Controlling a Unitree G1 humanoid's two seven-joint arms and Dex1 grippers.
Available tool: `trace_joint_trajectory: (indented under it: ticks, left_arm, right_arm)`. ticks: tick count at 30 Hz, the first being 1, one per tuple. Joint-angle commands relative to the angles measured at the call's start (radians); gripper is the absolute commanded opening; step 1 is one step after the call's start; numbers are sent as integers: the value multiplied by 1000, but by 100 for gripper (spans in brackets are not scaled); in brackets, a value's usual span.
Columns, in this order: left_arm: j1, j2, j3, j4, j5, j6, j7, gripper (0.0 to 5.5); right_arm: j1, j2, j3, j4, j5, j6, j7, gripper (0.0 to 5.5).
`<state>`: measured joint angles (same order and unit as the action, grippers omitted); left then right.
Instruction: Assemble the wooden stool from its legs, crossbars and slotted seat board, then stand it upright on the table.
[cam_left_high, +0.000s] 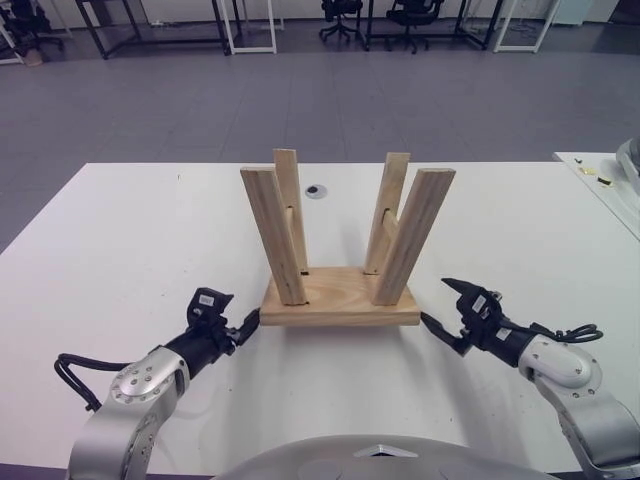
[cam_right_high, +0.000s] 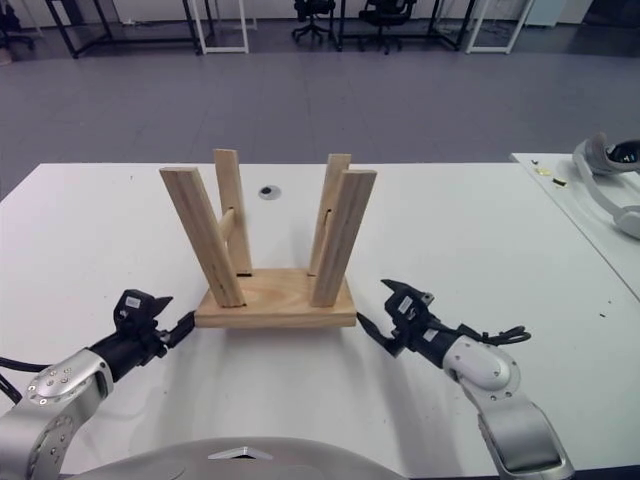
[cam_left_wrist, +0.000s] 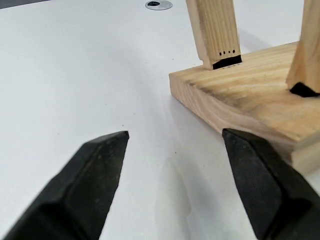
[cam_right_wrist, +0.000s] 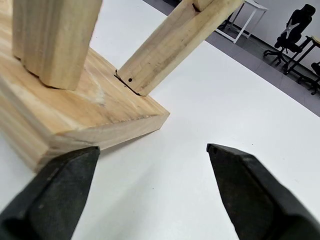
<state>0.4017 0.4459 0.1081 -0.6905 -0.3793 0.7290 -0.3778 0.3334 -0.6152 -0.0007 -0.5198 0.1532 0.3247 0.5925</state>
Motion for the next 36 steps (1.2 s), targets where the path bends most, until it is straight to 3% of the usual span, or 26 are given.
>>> trace_joint_trajectory:
  ticks: [1,8,13,28,31,36]
  left_arm:
    - [-19,26,-29,-111,-130,34,-103,348]
    - [-49,75,79,-141,-245,83,-123,348]
    - [-55,91,42,-76,-178,33,-144,348]
    - [-85,140,110,-20,-198,-31,-228,348]
    - [-45,205,145,92,-155,-108,-321,348]
    - [-69,385,191,331,-172,-250,-662,348]
  right_arm:
    - [-21,-2,7,-119,100,9,72,403]
    - [6,-43,-44,-168,140,45,97,403]
    - [4,-48,-43,-139,125,26,101,403]
    - [-34,-68,-103,-143,165,38,125,403]
    - [-23,-107,-145,-84,141,29,143,403]
    - [-24,-222,-193,39,160,19,295,403]
